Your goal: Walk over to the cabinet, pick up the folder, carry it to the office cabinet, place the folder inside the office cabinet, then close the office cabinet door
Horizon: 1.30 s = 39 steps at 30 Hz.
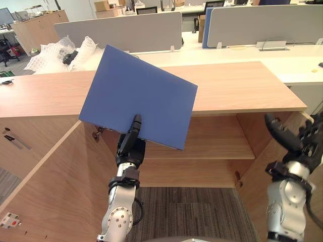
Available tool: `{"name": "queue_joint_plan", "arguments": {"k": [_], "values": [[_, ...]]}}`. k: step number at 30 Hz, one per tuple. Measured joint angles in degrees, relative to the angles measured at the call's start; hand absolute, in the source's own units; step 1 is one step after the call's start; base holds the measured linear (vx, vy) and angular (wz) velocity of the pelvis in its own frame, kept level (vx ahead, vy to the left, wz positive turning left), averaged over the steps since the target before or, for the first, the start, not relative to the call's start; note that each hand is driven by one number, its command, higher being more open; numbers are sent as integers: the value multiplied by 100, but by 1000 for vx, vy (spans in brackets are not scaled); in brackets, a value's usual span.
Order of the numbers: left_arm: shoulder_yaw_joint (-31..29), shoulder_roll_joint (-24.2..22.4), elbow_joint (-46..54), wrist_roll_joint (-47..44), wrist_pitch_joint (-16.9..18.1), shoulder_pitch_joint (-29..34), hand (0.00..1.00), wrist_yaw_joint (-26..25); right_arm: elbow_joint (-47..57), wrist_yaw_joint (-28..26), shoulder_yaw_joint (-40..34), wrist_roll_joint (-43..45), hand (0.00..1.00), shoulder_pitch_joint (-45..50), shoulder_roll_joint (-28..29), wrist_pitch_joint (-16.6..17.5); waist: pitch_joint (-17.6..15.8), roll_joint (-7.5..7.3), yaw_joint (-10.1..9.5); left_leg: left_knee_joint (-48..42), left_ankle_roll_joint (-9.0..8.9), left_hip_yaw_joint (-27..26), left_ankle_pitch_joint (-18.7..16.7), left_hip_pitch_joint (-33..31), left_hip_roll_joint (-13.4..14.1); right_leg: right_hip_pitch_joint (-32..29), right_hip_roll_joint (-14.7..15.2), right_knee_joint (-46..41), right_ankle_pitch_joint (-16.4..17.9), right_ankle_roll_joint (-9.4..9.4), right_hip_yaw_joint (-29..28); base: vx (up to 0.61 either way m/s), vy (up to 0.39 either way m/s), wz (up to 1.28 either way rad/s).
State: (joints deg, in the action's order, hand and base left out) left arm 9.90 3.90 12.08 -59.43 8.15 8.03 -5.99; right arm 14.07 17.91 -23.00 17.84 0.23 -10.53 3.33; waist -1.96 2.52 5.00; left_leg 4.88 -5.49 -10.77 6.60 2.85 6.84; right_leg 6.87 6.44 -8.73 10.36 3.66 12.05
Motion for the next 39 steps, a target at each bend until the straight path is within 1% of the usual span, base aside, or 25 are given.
{"name": "queue_joint_plan", "arguments": {"k": [4, 5, 7, 9, 10, 11, 12, 13, 16, 19, 21, 22, 23, 25, 26, 27, 29, 30, 31, 33, 36, 37, 39], "values": [[20, 201, -9, 380, -1, -219, 0, 202, -506, -664, 631, 753, 100, -908, -1096, 73, -1, -1, 4, 0, 3, 0, 2, -4, -2, -10, 0, -1, -19, 0, -11, 0, 0, 0], [47, 291, -10, 538, -1, -314, 0, 296, -798, -972, 1072, 943, 100, -1278, -1561, 70, -1, -1, -4, 0, 5, 2, 3, -6, -3, -11, 0, -1, -23, 0, -12, 0, 0, 0], [76, 395, -10, 704, -1, -391, 0, 409, -1088, -1263, 1535, 1041, 100, -1656, -1940, 65, -1, -1, -16, 0, 6, 5, 4, -6, -4, -11, 0, -1, -26, 0, -12, 0, 0, 0], [214, 585, -10, 947, -1, -540, 0, 586, -1441, -1769, 2120, 1545, 100, -2116, -2344, -4, -3, -5, -75, 0, 7, 17, 5, -9, -8, -10, 3, -1, -32, 7, -9, 0, 0, 0], [247, 628, -10, 975, -1, -561, 0, 642, -1533, -1885, 2250, 1684, 100, -2217, -2411, -29, -3, -4, -92, 0, 8, 18, 6, -9, -11, -10, 6, 0, -34, 10, -10, 0, 0, 0], [301, 715, -10, 1023, -2, -593, 0, 743, -1739, -2071, 2589, 1900, 100, -2459, -2569, -71, -3, -4, -108, 0, 13, 20, 9, -8, -21, -9, 17, 1, -37, 14, -10, 0, 0, 0], [325, 757, -11, 1024, -4, -609, 0, 805, -1857, -2174, 2765, 2049, 100, -2596, -2656, -114, -4, -5, -110, 1, 15, 20, 10, -8, -26, -9, 22, 3, -38, 16, -10, 0, 0, 0], [376, 839, -40, 1012, 1, -651, 0, 928, -2047, -2358, 3099, 2264, 100, -2846, -2835, -224, -4, -6, -121, 1, 25, 22, 17, -7, -35, -7, 32, 11, -38, 17, -12, 0, 0, 0], [395, 1039, -255, 979, 17, -722, 0, 986, -2430, -2612, 3755, 2580, 100, -3392, -3300, -362, -4, -7, -145, 2, 32, 25, 23, 1, -42, 9, 40, 31, -39, 18, -13, 0, 0, 0], [625, 1216, -406, 940, 7, -724, 0, 1090, -2515, -2924, 4347, 2755, 100, -3933, -3620, -449, -4, -6, -141, 2, 45, 24, 33, 18, -32, 18, 32, 45, -39, 17, -34, 0, 0, -4], [674, 1236, -467, 936, 9, -727, 0, 1154, -2576, -3054, 4531, 2802, 100, -4182, -3773, -452, -4, -5, -146, 3, 68, 24, 53, 20, -31, 22, 31, 48, -45, 8, -36, 0, 0, 0], [699, 1286, -483, 943, 9, -743, 0, 1198, -2623, -3121, 4635, 2989, 100, -4303, -3818, -455, -4, -6, -146, 4, 91, 25, 71, 20, -30, 22, 30, 51, -52, 0, -45, -4, -1, -5], [779, 1414, -484, 940, 12, -799, 0, 1249, -2628, -3155, 4858, 3186, 100, -4491, -3970, -463, -3, -5, -157, 4, 118, 25, 101, 20, -30, 24, 29, 56, -59, -5, -62, -8, -1, -5], [789, 1531, -503, 970, 15, -895, 0, 1274, -2630, -3215, 5082, 3325, 100, -4657, -4162, -486, -3, -4, -167, 6, 121, 25, 128, 20, -20, 23, 19, 56, -68, -17, -65, -30, -3, -3], [802, 1714, -522, 1007, 50, -1016, 0, 1282, -2632, -3265, 5350, 3420, 100, -4849, -4368, -523, -1, -2, -174, 7, 116, 25, 152, 19, -3, 21, 2, 58, -79, -26, -76, -40, -4, -3], [841, 1819, -534, 1013, 63, -1093, 0, 1289, -2632, -3300, 5454, 3420, 100, -4920, -4452, -538, -1, -2, -176, 7, 115, 25, 162, 19, 4, 21, -6, 59, -84, -33, -78, -44, -3, -2], [994, 2206, -603, 1055, 162, -1323, 0, 1303, -2632, -3368, 5753, 3454, 100, -5110, -4690, -572, 0, -2, -187, 11, 118, 24, 188, 18, 33, 17, -36, 62, -105, -47, -85, -53, -4, -2], [1135, 2580, -606, 1075, 194, -1486, 0, 1307, -2624, -3442, 6004, 3603, 0, -5241, -4892, -580, 4, 2, -188, 9, 105, 22, 219, 19, 62, 18, -62, 51, -127, -55, -87, -58, -7, -3], [1171, 2723, -606, 1118, 216, -1528, 0, 1325, -2623, -3474, 6102, 3627, 0, -5301, -4950, -590, 13, 12, -186, 9, 103, 23, 220, 20, 76, 8, -72, 35, -129, -59, -90, -72, -6, -3], [1303, 3211, -606, 1405, 270, -1618, 0, 1372, -2547, -3637, 6410, 3635, 0, -5445, -5165, -596, 41, 39, -170, 10, 98, 23, 223, 18, 115, -5, -106, 20, -127, -62, -92, -81, -4, -2], [1513, 3498, -605, 1529, 269, -1626, 0, 1386, -2318, -3769, 6659, 3640, 0, -5488, -5444, -599, 73, 81, -193, 14, 93, 14, 223, 17, 125, -27, -118, 11, -124, -65, -93, -77, 5, 1], [1597, 3572, -605, 1530, 269, -1623, 0, 1386, -2210, -3850, 6778, 3642, 0, -5488, -5649, -601, 88, 94, -221, 15, 84, 9, 224, 18, 126, -29, -118, 6, -126, -60, -92, -62, 15, 1], [1653, 3694, -606, 1635, 269, -1614, 0, 1386, -2077, -3966, 6912, 3706, 0, -5488, -5873, -607, 118, 97, -238, 15, 30, -8, 215, 16, 133, -44, -120, -1, -131, -51, -99, -55, 19, -2]]}}
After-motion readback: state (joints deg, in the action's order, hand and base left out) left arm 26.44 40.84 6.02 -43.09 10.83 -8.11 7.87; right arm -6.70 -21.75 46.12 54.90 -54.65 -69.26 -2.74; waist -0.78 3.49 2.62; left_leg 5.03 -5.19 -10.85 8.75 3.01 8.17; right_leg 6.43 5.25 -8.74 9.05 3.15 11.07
